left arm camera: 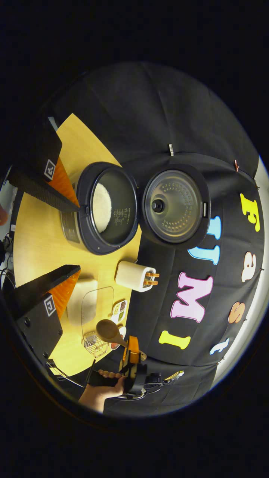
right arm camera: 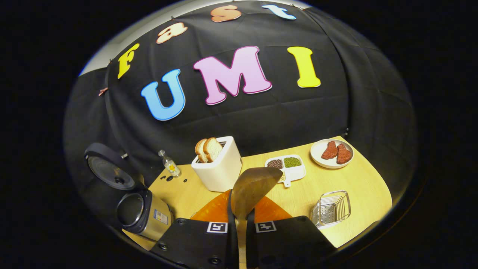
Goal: Close the left gripper, press the button to open the rice cooker; take a wooden spoon from the chopstick holder with the right hand, scoop a spoonful of rice and pour it into the rice cooker, then put the wooden spoon back into the chopstick holder.
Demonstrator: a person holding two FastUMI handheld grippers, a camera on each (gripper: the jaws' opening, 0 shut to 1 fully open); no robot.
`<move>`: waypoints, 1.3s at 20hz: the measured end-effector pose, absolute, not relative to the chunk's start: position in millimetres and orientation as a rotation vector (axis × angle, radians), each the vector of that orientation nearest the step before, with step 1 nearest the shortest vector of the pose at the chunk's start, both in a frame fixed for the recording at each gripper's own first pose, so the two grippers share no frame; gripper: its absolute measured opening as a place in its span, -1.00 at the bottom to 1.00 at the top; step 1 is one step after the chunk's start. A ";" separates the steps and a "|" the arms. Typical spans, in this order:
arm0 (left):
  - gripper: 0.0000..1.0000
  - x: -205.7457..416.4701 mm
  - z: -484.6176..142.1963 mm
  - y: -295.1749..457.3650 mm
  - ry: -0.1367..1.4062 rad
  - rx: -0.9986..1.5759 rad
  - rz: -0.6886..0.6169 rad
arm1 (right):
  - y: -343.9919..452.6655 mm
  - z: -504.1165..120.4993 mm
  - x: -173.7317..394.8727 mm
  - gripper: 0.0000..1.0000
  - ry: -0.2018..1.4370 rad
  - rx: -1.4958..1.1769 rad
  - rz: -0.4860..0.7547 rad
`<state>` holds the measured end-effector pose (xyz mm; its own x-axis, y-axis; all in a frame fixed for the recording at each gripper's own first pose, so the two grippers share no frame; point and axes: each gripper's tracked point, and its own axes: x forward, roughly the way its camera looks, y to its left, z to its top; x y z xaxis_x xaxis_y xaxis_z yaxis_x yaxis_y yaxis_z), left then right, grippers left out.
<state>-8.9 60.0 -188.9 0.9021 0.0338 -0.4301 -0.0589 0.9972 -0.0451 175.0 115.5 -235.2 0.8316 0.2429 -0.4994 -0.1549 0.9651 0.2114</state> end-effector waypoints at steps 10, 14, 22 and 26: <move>0.91 -4.8 -211.8 84.0 0.473 -0.104 0.087 | 129.5 -317.4 167.4 -0.76 0.598 0.085 0.194; 0.91 -11.3 -218.6 88.5 0.484 -0.107 0.091 | 142.0 -327.6 157.0 -0.75 0.607 0.125 0.180; 0.91 -20.4 -219.0 99.1 0.478 -0.152 0.124 | 178.8 -330.0 143.8 -0.75 0.719 0.340 0.165; 0.91 -24.6 -218.3 98.7 0.475 -0.151 0.121 | 192.8 -328.4 138.1 -0.75 0.785 0.515 0.143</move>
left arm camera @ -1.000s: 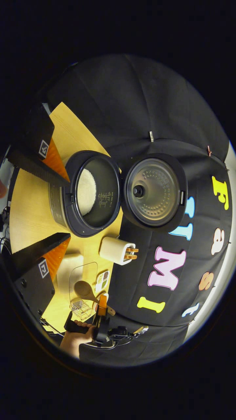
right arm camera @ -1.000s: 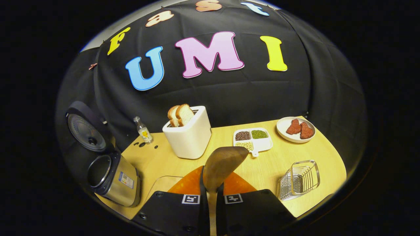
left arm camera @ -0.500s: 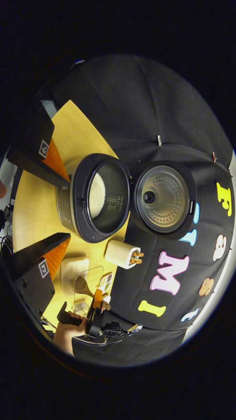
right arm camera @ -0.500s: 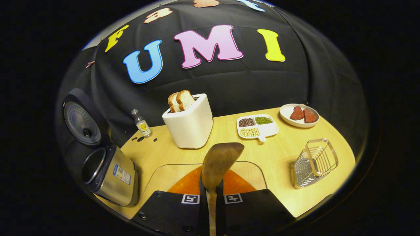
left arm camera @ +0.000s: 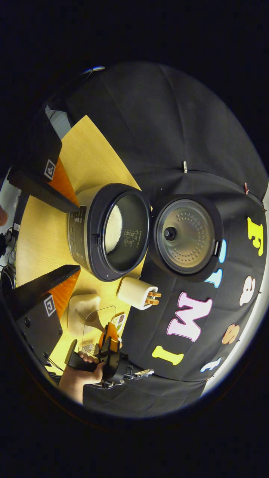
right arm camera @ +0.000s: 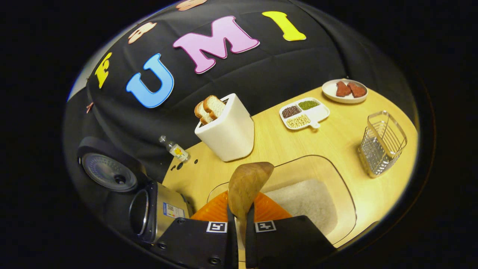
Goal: Close the left gripper, press the button to open the rice cooker; take a wooden spoon from the chopstick holder with the right hand, scoop a spoonful of rice and pour it into the rice cooker, then put the wooden spoon back into the chopstick holder.
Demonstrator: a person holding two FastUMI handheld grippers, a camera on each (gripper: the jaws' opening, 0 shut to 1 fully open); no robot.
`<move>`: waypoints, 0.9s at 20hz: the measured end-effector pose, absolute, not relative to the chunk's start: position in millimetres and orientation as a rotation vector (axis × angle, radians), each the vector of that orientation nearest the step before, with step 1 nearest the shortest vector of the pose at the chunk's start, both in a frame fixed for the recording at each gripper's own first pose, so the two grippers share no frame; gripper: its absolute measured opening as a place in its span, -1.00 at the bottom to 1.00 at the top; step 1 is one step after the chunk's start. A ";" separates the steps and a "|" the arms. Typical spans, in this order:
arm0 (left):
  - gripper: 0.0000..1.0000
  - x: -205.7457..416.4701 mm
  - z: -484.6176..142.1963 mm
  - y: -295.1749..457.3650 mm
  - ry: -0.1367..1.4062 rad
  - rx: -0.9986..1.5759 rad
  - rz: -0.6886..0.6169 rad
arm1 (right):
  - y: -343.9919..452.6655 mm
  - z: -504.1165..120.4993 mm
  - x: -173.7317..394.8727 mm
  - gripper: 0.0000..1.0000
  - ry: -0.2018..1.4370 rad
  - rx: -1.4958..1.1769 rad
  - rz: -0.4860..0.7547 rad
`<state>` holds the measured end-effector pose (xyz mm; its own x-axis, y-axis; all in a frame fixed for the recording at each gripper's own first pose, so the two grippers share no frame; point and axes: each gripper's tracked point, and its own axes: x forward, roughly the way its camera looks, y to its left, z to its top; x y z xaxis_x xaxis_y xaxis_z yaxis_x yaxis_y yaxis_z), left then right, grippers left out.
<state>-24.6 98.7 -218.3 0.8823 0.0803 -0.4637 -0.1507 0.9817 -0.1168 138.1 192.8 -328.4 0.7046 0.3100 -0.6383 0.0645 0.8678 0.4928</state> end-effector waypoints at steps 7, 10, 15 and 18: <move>0.91 -25.7 -214.9 93.6 0.473 -0.133 0.096 | 177.0 -327.4 132.3 -0.76 0.817 0.647 0.083; 0.91 -26.0 -210.1 93.4 0.460 -0.124 0.085 | 162.6 -328.2 131.9 -0.75 0.817 0.709 0.036; 0.91 -21.8 -205.4 92.6 0.453 -0.123 0.071 | 140.5 -308.8 134.3 -0.76 0.779 0.762 -0.006; 0.91 -18.5 -201.5 89.7 0.445 -0.127 0.059 | 131.6 -301.5 135.6 -0.76 0.777 0.808 -0.035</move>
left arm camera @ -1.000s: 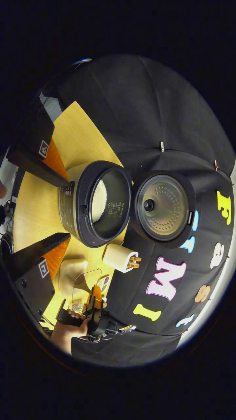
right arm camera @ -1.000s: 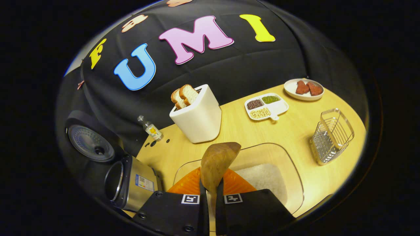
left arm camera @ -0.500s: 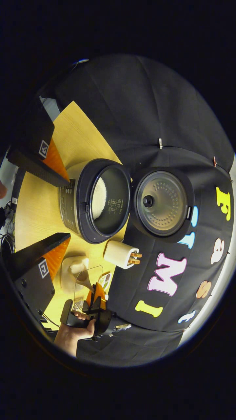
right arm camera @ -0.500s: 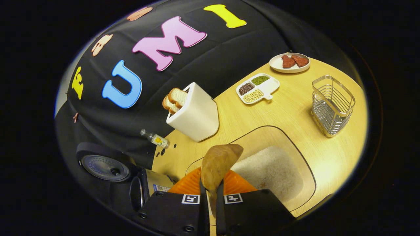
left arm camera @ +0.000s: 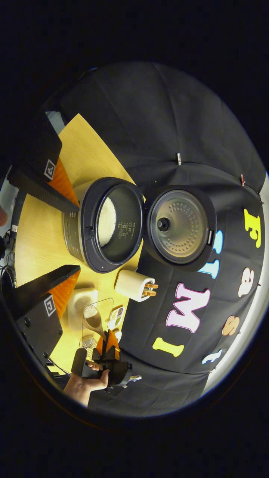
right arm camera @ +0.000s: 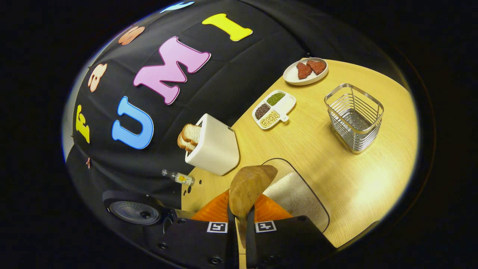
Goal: Close the left gripper, press the button to open the rice cooker; take a wooden spoon from the chopstick holder with the right hand, scoop a spoonful of rice and pour it into the rice cooker, then put the wooden spoon back into the chopstick holder.
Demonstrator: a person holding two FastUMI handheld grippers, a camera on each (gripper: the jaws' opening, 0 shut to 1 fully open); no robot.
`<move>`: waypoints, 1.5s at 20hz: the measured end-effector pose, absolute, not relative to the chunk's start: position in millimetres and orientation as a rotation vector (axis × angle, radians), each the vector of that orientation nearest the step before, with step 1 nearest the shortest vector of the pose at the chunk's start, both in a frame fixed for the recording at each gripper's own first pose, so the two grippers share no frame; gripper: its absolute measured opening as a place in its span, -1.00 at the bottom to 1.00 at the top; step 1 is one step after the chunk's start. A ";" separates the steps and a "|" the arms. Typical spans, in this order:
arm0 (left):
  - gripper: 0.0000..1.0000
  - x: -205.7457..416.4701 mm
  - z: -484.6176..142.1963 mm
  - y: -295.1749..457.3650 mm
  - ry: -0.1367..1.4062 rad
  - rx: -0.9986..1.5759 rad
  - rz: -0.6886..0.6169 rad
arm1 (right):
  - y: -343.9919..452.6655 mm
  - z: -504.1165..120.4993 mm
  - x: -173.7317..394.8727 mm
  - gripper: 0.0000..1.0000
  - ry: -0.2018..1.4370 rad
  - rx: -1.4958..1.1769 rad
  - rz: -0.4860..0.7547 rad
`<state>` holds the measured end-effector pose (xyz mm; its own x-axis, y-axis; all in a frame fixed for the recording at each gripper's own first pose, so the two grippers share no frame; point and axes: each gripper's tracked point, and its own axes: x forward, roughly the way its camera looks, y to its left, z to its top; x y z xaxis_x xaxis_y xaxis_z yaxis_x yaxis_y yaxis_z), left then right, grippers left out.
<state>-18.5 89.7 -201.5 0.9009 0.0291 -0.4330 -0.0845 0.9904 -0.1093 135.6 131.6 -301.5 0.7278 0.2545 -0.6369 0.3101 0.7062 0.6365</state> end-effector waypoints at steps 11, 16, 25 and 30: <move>0.91 -31.9 -184.9 98.6 0.385 -0.154 0.069 | 169.1 -231.7 144.8 -0.76 0.753 0.980 0.033; 0.91 -37.4 -180.2 119.8 0.364 -0.193 0.123 | 221.3 -196.0 149.5 -0.76 0.752 1.010 0.135; 0.91 -50.3 -177.1 167.3 0.329 -0.228 0.221 | 325.4 -170.8 151.2 -0.77 0.763 0.945 0.300; 0.91 -57.2 -181.5 193.1 0.336 -0.237 0.269 | 389.8 -162.5 142.7 -0.77 0.728 0.772 0.426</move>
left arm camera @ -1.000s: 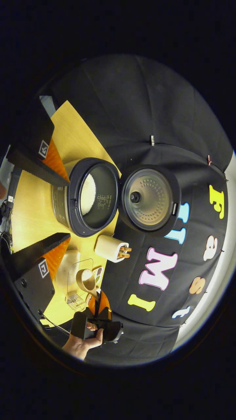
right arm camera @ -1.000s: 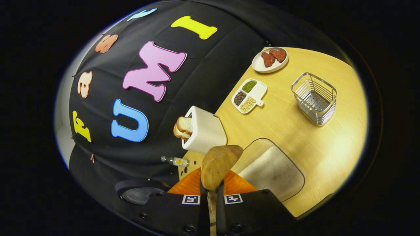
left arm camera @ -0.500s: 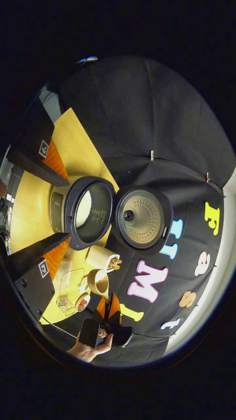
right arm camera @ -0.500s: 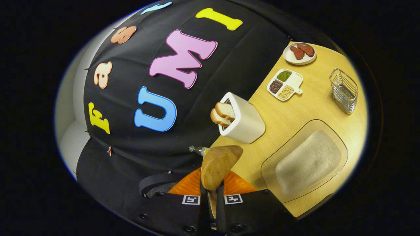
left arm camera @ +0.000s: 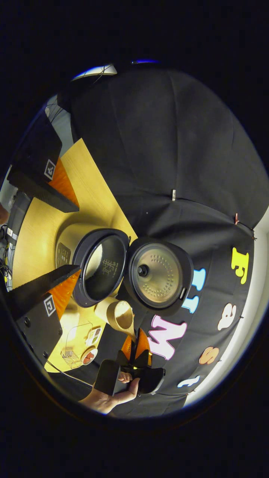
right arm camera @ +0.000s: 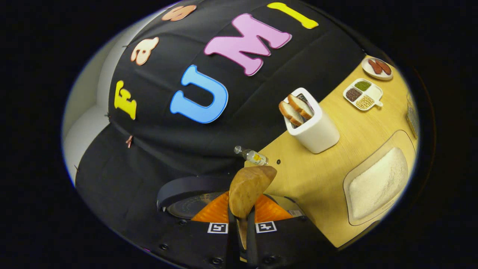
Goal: Close the left gripper, press the button to open the rice cooker; take a wooden spoon from the chopstick holder with the right hand, scoop a spoonful of rice and pour it into the rice cooker, then put the wooden spoon back into the chopstick holder.
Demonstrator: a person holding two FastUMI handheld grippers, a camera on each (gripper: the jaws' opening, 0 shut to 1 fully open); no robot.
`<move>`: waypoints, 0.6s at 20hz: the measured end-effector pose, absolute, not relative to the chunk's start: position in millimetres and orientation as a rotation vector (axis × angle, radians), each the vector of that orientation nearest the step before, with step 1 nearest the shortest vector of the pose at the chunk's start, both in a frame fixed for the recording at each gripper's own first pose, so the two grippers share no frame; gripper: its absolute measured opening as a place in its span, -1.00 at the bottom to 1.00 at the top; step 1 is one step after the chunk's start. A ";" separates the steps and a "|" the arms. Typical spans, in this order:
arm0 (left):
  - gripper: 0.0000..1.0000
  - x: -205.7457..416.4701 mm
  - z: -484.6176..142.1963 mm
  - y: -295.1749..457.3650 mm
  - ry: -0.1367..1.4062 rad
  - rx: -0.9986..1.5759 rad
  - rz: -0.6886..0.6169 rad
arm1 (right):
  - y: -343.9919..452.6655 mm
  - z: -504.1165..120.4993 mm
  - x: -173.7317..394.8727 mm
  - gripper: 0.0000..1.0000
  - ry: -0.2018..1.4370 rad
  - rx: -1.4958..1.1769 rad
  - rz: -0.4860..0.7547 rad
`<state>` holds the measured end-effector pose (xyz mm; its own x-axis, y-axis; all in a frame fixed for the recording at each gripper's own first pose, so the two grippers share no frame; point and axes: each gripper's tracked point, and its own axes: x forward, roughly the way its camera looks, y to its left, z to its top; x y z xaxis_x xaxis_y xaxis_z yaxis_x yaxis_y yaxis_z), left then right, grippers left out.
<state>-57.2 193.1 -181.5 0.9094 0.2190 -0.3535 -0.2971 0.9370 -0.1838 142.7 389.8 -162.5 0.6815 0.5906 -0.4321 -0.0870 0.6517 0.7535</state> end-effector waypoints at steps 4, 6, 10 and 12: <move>0.91 -59.3 -184.1 205.9 0.338 -0.236 0.294 | 440.7 -148.2 127.7 -0.76 0.602 0.468 0.598; 0.91 -61.8 -186.6 211.7 0.340 -0.238 0.306 | 465.2 -141.9 120.5 -0.76 0.535 0.349 0.682; 0.91 -64.4 -187.9 220.9 0.341 -0.246 0.325 | 490.0 -159.9 106.3 -0.77 0.496 0.217 0.768; 0.92 -66.4 -187.8 225.4 0.339 -0.244 0.332 | 498.7 -163.6 100.0 -0.77 0.462 0.137 0.808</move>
